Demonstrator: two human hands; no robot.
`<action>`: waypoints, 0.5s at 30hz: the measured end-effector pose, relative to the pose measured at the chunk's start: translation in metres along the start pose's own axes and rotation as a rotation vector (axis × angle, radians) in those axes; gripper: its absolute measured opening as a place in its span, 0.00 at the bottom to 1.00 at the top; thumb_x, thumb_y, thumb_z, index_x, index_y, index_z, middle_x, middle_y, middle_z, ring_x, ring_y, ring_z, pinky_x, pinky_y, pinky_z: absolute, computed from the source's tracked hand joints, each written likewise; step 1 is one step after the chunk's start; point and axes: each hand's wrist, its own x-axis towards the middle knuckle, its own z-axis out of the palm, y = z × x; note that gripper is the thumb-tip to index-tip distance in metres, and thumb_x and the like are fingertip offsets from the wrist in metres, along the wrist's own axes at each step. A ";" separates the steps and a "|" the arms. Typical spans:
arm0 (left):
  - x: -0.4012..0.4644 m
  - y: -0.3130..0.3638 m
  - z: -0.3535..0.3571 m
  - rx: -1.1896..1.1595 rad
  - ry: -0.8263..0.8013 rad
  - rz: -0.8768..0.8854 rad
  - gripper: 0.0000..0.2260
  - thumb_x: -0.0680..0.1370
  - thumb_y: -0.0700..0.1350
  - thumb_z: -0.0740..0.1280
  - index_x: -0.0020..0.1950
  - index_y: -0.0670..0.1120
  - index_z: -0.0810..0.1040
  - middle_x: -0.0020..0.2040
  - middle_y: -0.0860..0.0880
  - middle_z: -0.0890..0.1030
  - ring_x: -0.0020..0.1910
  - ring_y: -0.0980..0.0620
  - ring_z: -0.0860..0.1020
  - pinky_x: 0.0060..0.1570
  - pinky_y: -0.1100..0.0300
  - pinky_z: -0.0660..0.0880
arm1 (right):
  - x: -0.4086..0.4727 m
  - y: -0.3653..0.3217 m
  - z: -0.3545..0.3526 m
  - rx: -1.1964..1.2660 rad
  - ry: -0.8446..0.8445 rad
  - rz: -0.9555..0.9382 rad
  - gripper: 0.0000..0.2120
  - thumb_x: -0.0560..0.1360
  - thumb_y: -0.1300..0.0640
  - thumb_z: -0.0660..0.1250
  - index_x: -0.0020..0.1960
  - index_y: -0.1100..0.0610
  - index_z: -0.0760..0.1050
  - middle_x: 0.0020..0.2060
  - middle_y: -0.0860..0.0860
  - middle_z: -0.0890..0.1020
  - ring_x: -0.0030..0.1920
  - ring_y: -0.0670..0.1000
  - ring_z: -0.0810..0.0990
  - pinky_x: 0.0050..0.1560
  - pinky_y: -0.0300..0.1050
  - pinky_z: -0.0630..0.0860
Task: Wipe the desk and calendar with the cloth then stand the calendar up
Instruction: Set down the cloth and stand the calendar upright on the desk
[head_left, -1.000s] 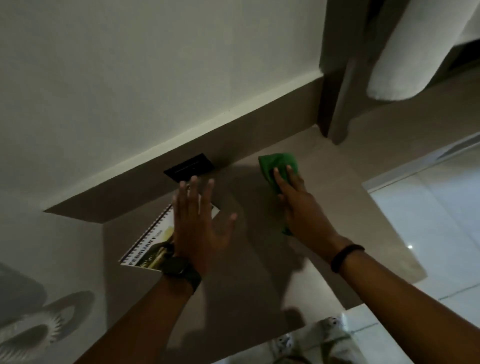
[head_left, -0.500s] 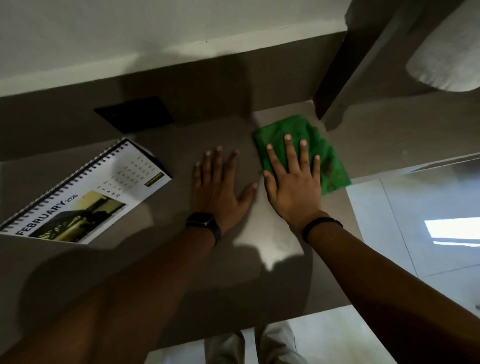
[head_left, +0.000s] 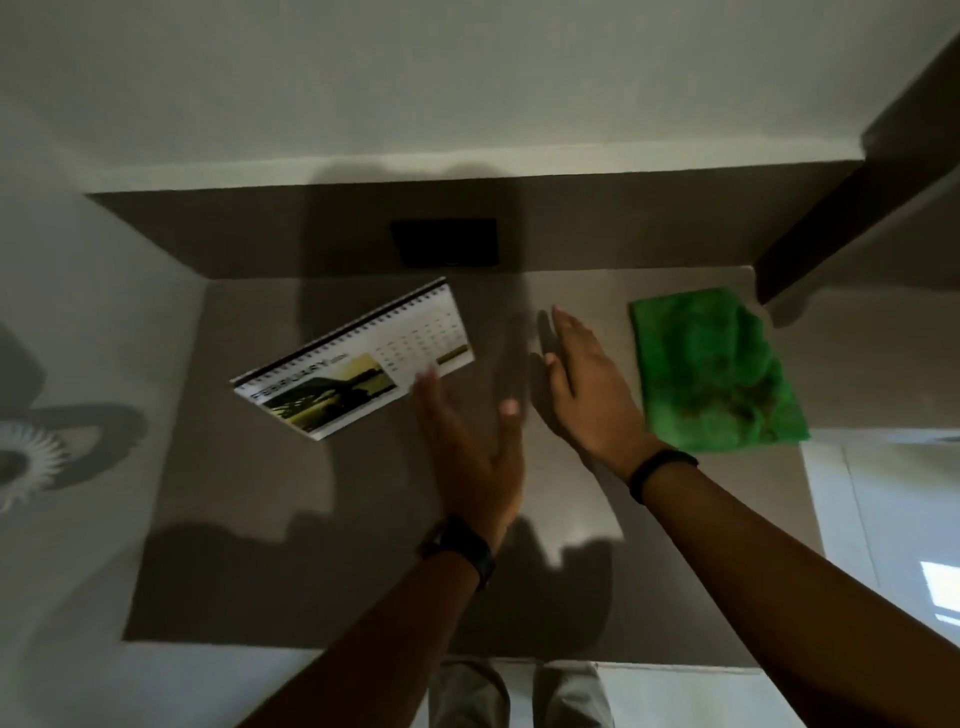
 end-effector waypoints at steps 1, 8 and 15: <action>-0.003 -0.004 -0.017 -0.066 0.119 -0.056 0.41 0.81 0.64 0.66 0.86 0.48 0.50 0.85 0.47 0.55 0.83 0.50 0.58 0.80 0.43 0.63 | 0.004 -0.013 0.011 0.084 -0.036 0.002 0.26 0.86 0.58 0.57 0.83 0.61 0.58 0.81 0.60 0.64 0.81 0.58 0.61 0.79 0.42 0.54; 0.022 -0.027 -0.104 -0.345 0.344 -0.239 0.20 0.86 0.57 0.54 0.79 0.57 0.61 0.73 0.60 0.71 0.69 0.68 0.74 0.64 0.73 0.71 | 0.013 -0.062 0.061 0.404 -0.100 -0.007 0.26 0.85 0.62 0.56 0.80 0.43 0.62 0.70 0.42 0.76 0.68 0.37 0.75 0.66 0.28 0.71; 0.047 -0.046 -0.132 -0.303 0.204 -0.282 0.30 0.81 0.73 0.47 0.79 0.62 0.53 0.79 0.66 0.56 0.73 0.77 0.60 0.73 0.76 0.57 | 0.006 -0.076 0.086 0.454 -0.054 0.089 0.31 0.84 0.68 0.54 0.84 0.50 0.55 0.74 0.46 0.72 0.66 0.30 0.72 0.64 0.22 0.67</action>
